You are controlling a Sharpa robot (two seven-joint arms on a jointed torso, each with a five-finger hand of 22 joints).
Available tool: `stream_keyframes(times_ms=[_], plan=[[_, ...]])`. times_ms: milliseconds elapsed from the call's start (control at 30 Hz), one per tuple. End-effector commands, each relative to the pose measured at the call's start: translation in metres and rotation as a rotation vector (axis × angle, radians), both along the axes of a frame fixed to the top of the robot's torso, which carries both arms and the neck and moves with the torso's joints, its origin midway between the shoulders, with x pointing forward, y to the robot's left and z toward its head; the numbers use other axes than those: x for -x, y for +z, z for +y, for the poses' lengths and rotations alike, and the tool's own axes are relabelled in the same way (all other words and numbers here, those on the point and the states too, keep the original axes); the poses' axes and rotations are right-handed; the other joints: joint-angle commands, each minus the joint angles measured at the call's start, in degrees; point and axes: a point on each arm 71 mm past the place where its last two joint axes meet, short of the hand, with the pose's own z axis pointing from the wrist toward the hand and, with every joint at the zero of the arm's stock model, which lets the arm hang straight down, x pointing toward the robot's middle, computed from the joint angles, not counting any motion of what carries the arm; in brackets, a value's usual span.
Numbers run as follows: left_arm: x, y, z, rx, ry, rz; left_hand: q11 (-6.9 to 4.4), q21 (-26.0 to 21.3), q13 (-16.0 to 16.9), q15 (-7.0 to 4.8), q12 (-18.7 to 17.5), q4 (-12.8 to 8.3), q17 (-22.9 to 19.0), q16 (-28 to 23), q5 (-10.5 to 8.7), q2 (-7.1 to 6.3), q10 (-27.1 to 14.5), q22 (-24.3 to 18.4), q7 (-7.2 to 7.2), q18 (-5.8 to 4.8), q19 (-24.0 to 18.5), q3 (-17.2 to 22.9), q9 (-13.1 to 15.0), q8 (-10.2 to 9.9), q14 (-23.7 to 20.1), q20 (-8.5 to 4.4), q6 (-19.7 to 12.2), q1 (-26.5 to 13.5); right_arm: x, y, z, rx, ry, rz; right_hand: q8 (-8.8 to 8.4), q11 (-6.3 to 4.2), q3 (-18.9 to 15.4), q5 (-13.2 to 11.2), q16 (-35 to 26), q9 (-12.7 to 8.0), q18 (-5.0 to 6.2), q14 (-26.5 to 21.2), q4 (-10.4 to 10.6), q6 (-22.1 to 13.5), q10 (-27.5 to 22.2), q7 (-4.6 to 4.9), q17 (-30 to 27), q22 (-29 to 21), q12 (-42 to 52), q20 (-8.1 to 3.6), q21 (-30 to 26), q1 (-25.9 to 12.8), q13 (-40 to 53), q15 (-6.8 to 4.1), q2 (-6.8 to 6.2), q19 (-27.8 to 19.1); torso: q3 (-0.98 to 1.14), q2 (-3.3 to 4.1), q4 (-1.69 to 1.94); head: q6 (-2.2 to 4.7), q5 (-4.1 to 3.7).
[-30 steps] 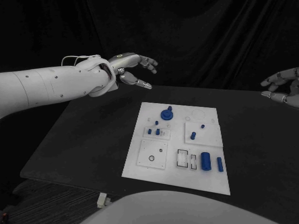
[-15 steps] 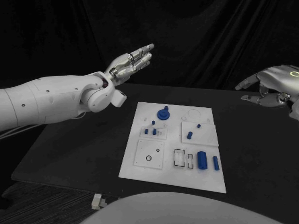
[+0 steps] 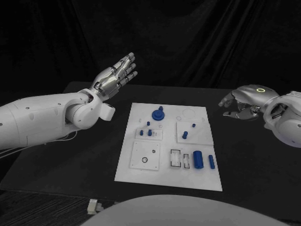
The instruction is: Assemble the parts on the task board
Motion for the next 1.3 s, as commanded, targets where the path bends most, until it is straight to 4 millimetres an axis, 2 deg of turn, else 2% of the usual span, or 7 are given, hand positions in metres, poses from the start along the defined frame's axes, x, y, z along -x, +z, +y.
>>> stream_keyframes(times_ms=[33,267,367,700,1000,1100,1300], plan=[[0.003,0.002,-0.001,0.049,0.012,-0.018,-0.31,-0.2,-0.1,-1.03,-0.4,0.0,-0.1,-0.2,-0.50,0.55,0.0,0.0,0.12,0.17,0.0,-0.5,-0.1,-0.2,0.0,-1.03,-0.3,-0.2,0.000,-0.008,0.002,-0.007,0.009,0.043,-0.12,0.09,0.1,-0.1,0.3,-0.1,0.54,0.3,-0.3,0.0,0.4,0.34,0.1,0.1,0.2,-0.12,-0.4,0.3,-0.2,-0.02,-0.10,0.4,-0.19,0.24,0.46,0.02,-0.37],[0.008,0.000,-0.001,0.037,0.037,-0.013,-0.68,-0.2,-0.1,-5.99,-0.4,0.0,-0.1,-0.2,-1.54,0.69,0.0,0.0,-0.05,0.01,0.0,-1.4,-0.2,-0.3,0.0,-6.23,-0.7,-0.3,-0.002,-0.017,0.014,-0.010,0.044,0.059,0.05,-0.01,0.2,-0.7,0.9,-0.5,0.54,0.6,-0.5,0.3,0.9,1.47,0.7,0.3,0.3,-0.16,-0.5,0.2,-0.7,-0.07,-0.17,0.6,-0.10,0.44,0.79,0.02,-1.02],[0.009,-0.003,0.000,0.026,0.052,-0.004,-4.47,-0.2,-0.1,-8.25,-0.4,0.0,-0.1,-0.2,-2.31,1.11,0.0,0.0,-5.15,-0.35,0.0,-2.1,-0.2,-0.3,0.0,-8.74,-0.6,-1.0,-0.004,-0.020,0.021,-0.010,0.060,0.064,0.05,-0.09,0.2,-0.8,1.5,-0.7,0.57,0.9,-0.6,0.4,0.5,1.91,1.1,0.4,0.0,-0.22,-0.5,0.1,-1.1,-0.16,-0.06,0.8,-0.19,0.31,0.80,0.02,-1.53],[0.012,-0.011,0.001,0.014,0.082,-0.001,-6.01,-0.2,-0.1,-11.03,-0.4,-0.2,-0.1,-0.2,-2.32,1.60,0.0,0.0,-6.00,0.17,0.0,-2.8,0.0,-0.1,0.0,-8.05,-0.1,0.3,-0.007,-0.027,0.038,-0.018,0.104,0.070,0.03,0.22,0.1,-1.0,2.8,-1.1,0.53,1.5,-1.0,0.5,0.9,2.38,2.3,0.7,0.0,-0.27,-0.5,0.3,-1.8,-0.14,-0.06,1.3,-0.40,0.09,0.82,0.02,-2.64],[0.012,-0.010,0.004,0.022,0.097,-0.032,-2.74,-0.2,-0.1,-5.63,-0.4,-0.1,-0.1,-0.2,2.20,1.38,0.0,0.0,-6.42,0.29,0.0,-2.2,0.2,0.0,0.0,-1.74,0.7,3.9,-0.009,-0.035,0.054,-0.001,0.133,0.103,-0.15,0.36,0.5,-0.1,2.4,-1.7,0.49,1.2,-2.1,0.0,1.4,1.62,1.9,1.2,-0.1,-0.23,-0.7,1.2,-2.5,-0.04,-0.11,1.4,-0.54,-0.04,0.89,0.02,-2.73],[0.012,-0.010,0.005,0.026,0.101,-0.043,-2.80,-0.2,-0.1,-7.15,-0.4,-0.1,-0.1,-0.2,4.02,0.38,0.0,0.0,-5.56,0.39,0.0,-2.0,0.2,0.1,0.0,-3.37,0.9,5.3,-0.010,-0.038,0.059,0.003,0.139,0.110,-0.09,0.47,0.5,-0.1,2.2,-1.8,0.48,1.1,-2.3,0.0,1.0,1.40,1.8,1.3,-0.4,-0.20,-0.8,1.2,-2.9,0.02,-0.22,1.3,-0.58,-0.07,0.86,0.02,-2.61],[0.012,-0.011,0.004,0.032,0.090,-0.042,-0.83,-0.2,-0.1,-5.84,-0.4,-0.1,-0.1,-0.2,5.08,1.05,0.0,0.0,-4.70,0.52,0.0,-1.5,0.3,0.2,0.0,-5.34,1.3,5.9,-0.013,-0.048,0.069,0.018,0.146,0.134,-0.14,0.54,0.3,0.0,2.2,-2.0,0.50,1.1,-2.8,-0.1,-0.3,0.92,1.8,1.6,-1.1,-0.20,-0.9,1.1,-3.8,-0.01,-0.24,1.4,-0.61,-0.16,0.95,0.02,-2.85]])
